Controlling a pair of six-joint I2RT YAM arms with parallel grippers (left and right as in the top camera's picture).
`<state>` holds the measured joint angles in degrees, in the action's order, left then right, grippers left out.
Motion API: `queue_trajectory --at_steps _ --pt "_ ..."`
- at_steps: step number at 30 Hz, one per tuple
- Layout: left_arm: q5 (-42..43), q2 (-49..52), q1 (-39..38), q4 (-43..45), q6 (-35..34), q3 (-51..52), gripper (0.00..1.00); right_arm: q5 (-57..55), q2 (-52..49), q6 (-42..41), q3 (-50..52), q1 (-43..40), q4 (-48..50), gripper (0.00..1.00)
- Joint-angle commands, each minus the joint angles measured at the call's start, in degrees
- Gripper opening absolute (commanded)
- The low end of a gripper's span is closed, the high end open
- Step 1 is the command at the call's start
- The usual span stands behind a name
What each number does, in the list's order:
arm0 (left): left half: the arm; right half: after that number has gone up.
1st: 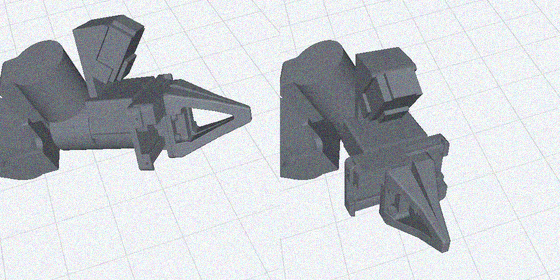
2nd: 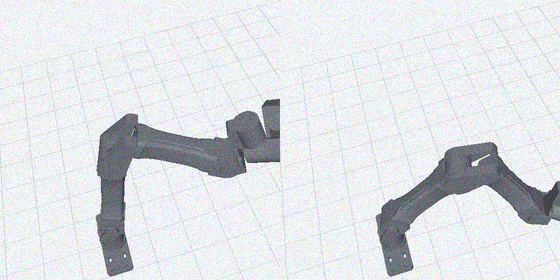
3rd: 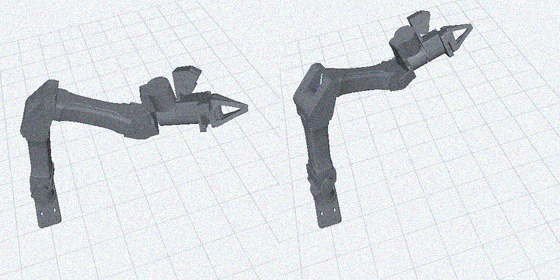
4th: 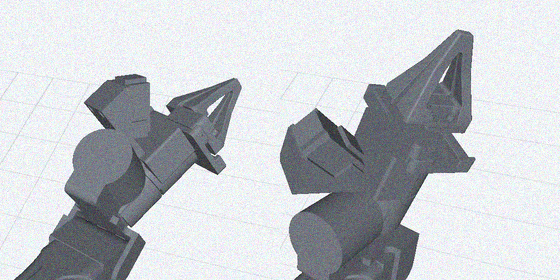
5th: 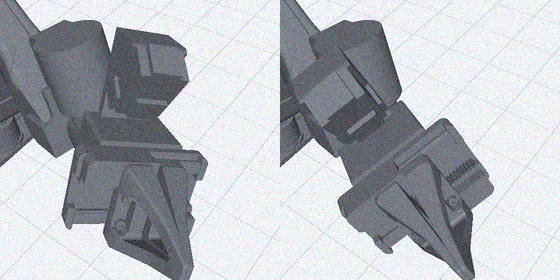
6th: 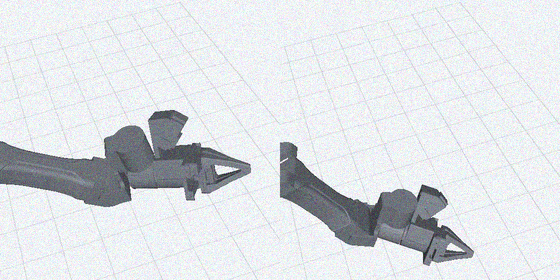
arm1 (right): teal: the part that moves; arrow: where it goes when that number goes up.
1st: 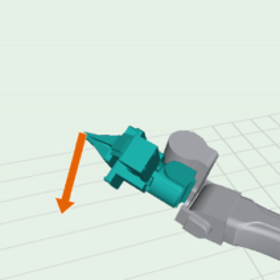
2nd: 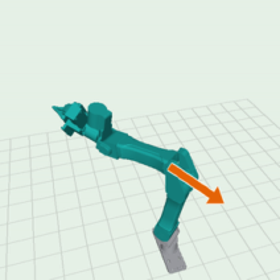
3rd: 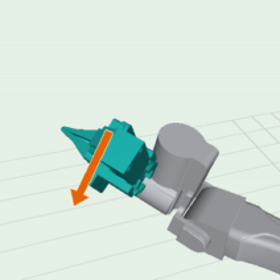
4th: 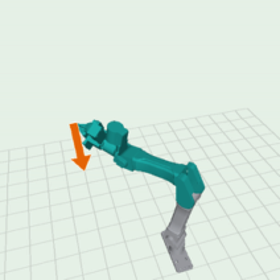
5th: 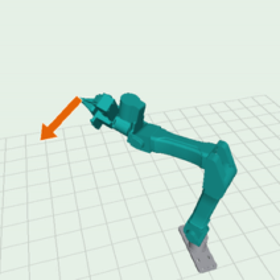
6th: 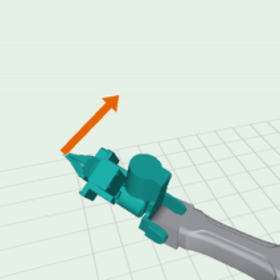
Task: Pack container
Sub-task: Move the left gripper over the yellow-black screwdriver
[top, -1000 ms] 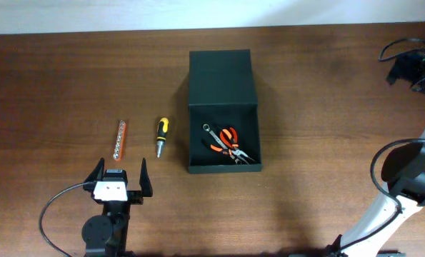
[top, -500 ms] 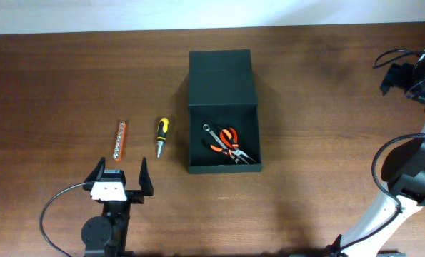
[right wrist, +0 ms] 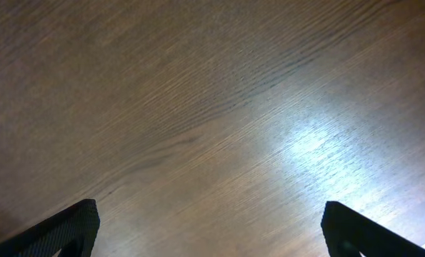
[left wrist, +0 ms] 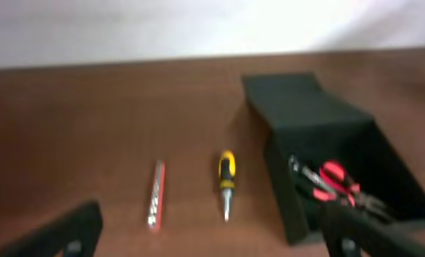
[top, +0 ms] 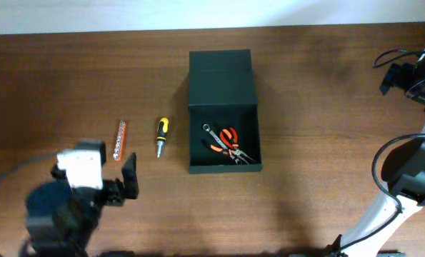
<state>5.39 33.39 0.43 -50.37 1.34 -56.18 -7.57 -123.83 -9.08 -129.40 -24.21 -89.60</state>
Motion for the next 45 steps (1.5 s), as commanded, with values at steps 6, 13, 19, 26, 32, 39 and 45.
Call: queue_trajectory --at_steps 6,13,19,26,32,39,45 --pt "8.5 27.5 0.2 -7.5 1.7 -16.1 0.99 -0.2 0.5 -0.4 0.0 -0.2 0.1 0.99" --pt "10.7 47.6 -1.9 -21.1 1.6 -28.3 0.99 -0.2 0.5 -0.4 0.0 -0.2 0.1 0.99" --pt "5.6 59.5 -4.3 -25.9 1.5 -37.4 0.99 -0.2 0.5 -0.4 0.0 -0.2 0.1 0.99" --pt "5.9 65.2 -4.5 -24.2 0.8 -37.3 0.99 -0.2 0.5 -0.4 0.0 -0.2 0.1 0.99" --pt "-8.6 68.4 -4.8 -24.9 -3.5 -37.3 0.99 -0.2 0.5 -0.4 0.0 -0.2 0.1 0.99" --pt "-2.5 70.0 -4.8 -22.8 -3.4 -37.3 0.99 -0.2 0.5 -0.4 0.0 -0.2 0.1 0.99" --pt "-0.4 71.7 -7.1 -19.3 -0.4 -37.3 0.99 -0.2 0.5 -0.4 0.0 -0.2 0.1 0.99"
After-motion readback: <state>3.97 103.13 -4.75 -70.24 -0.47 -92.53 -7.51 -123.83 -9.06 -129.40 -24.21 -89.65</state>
